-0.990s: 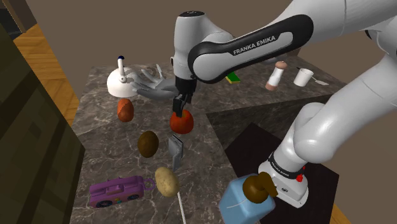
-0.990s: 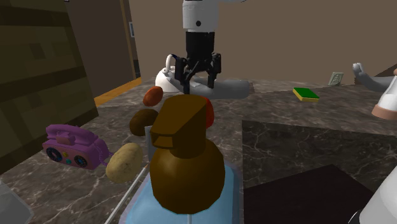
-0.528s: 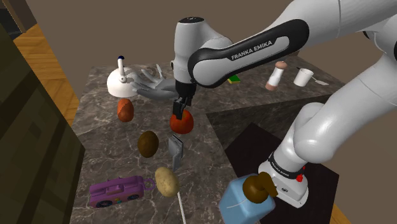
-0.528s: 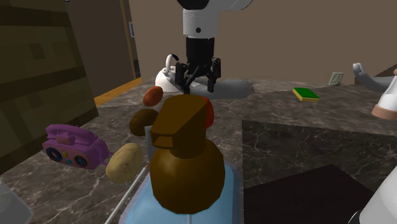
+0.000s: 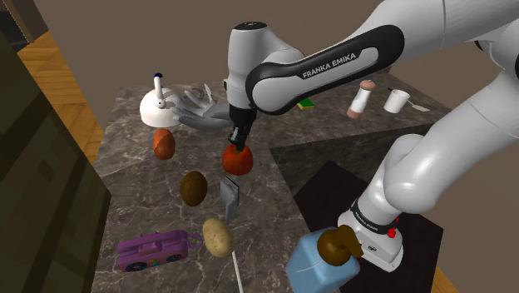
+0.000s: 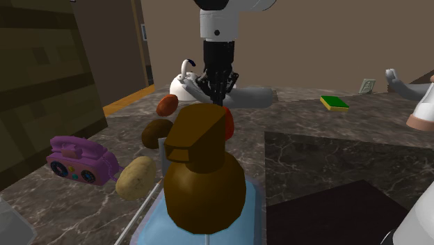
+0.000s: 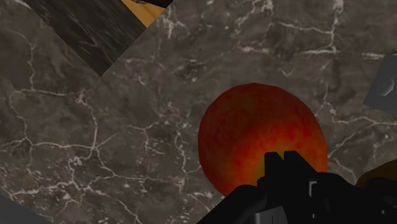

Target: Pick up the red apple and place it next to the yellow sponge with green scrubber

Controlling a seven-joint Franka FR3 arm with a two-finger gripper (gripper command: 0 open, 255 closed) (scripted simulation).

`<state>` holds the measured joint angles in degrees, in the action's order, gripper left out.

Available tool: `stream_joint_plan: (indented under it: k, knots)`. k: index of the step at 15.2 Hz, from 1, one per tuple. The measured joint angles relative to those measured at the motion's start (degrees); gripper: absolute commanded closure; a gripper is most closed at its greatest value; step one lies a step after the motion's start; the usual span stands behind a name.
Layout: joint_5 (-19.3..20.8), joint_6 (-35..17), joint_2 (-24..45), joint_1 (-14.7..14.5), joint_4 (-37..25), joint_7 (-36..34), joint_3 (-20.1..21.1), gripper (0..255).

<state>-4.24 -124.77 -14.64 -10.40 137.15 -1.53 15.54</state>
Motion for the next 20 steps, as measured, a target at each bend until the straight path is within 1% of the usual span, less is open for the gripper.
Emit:
stream_joint_plan:
  k: [5,20]
  knots:
    - [-0.03,0.42,-0.15,-0.01,-0.23,0.02,-0.02,255]
    - [-0.33,12.11,-3.81,0.04,-8.30,0.55,-0.94,255]
